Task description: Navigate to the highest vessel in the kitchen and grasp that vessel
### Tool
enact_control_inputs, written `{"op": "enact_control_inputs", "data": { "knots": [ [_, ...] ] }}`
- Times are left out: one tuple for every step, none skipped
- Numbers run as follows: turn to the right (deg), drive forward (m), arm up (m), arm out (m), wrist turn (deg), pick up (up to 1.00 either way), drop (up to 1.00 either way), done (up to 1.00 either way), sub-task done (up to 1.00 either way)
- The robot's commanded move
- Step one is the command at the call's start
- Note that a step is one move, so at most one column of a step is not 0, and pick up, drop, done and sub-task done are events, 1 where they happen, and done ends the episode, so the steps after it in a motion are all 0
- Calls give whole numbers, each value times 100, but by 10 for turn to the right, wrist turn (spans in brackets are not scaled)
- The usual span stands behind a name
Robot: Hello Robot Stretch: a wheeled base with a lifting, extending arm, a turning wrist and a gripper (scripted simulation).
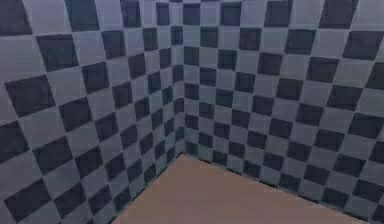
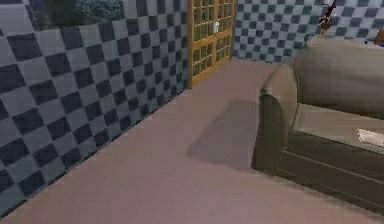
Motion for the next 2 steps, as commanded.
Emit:
{"op": "enact_control_inputs", "data": {
  "knots": [
    [-450, 0, 0, 0, 0, 0, 0, 0, 0],
    [-450, 0, 0, 0, 0, 0, 0, 0, 0]
  ]
}}
